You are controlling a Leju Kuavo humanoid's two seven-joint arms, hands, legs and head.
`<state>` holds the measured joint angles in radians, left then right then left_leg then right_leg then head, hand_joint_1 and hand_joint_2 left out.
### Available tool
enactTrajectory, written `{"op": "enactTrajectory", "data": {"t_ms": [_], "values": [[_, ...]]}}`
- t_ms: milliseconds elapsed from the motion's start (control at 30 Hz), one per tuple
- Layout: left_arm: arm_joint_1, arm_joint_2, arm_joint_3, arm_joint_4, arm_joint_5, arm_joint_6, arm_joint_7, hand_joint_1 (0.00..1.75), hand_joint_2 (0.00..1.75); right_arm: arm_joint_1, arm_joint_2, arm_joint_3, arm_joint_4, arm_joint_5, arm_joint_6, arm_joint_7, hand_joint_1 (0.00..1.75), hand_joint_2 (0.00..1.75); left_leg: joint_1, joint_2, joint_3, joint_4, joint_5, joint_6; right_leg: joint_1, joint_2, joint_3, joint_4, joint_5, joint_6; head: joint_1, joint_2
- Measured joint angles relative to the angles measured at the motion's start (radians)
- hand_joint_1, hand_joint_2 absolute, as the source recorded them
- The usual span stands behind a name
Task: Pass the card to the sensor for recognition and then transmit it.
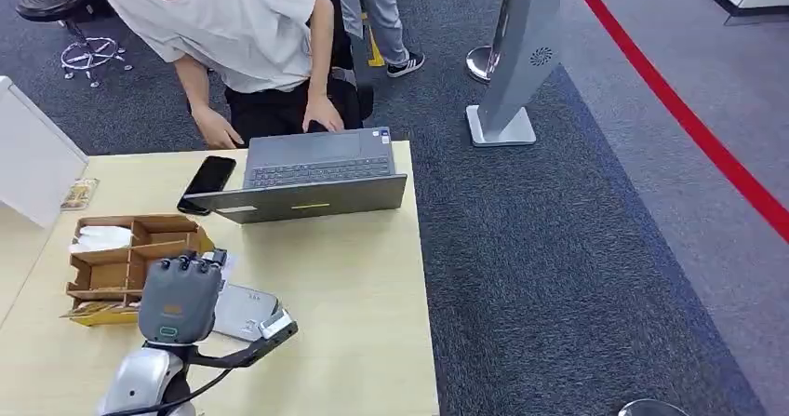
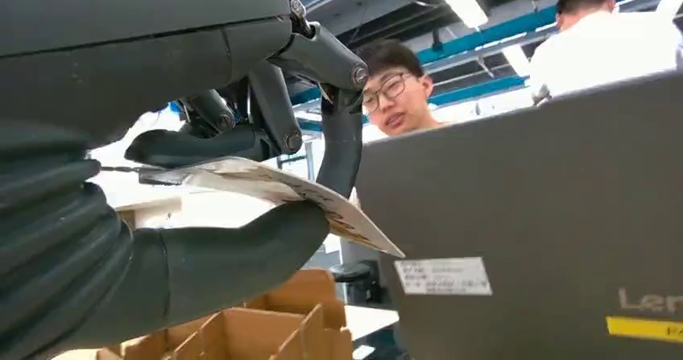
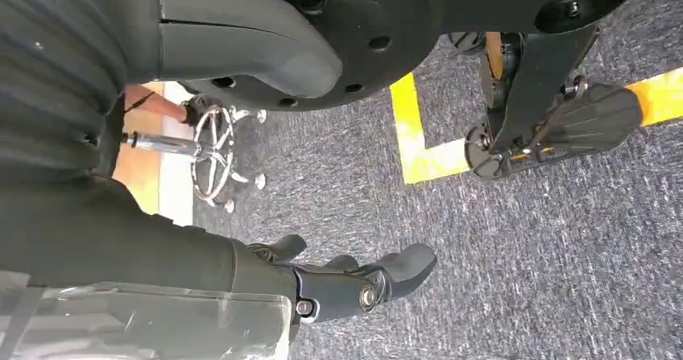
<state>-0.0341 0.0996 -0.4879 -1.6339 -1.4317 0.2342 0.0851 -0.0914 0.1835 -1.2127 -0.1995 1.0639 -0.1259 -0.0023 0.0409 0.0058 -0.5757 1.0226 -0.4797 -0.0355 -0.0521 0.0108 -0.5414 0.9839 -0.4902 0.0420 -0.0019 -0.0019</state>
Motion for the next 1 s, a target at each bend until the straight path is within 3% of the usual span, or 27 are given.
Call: {"op": "enactTrajectory", "data": {"t_ms": [567, 633, 1000], "values": [[0.036, 0.016, -0.003, 0.014, -0.001, -0.027, 0.016, 1.75, 1.75, 0.0, 0.0, -0.01, 0.0, 0.0, 0.0, 0.0, 0.0, 1.75, 0.0, 0.0, 0.0, 0.0, 0.0, 0.0, 0.0, 0.0, 0.0, 0.0, 0.0, 0.0, 0.0, 0.0], [0.049, 0.023, -0.003, 0.016, -0.008, -0.058, 0.039, 1.75, 1.75, 0.0, 0.0, -0.01, 0.0, 0.003, 0.0, 0.002, 0.0, 1.75, 0.0, 0.0, 0.0, 0.0, 0.0, 0.0, 0.0, 0.0, 0.0, 0.0, 0.0, 0.0, 0.0, 0.0], [0.097, 0.031, -0.002, 0.134, -0.001, -0.06, 0.079, 1.75, 1.75, 0.005, 0.0, -0.01, 0.0, 0.037, 0.0, 0.011, 0.0, 1.75, 0.0, 0.0, -0.001, 0.0, 0.0, 0.0, 0.0, 0.0, 0.0, 0.0, -0.001, 0.0, 0.0, 0.0]]}}
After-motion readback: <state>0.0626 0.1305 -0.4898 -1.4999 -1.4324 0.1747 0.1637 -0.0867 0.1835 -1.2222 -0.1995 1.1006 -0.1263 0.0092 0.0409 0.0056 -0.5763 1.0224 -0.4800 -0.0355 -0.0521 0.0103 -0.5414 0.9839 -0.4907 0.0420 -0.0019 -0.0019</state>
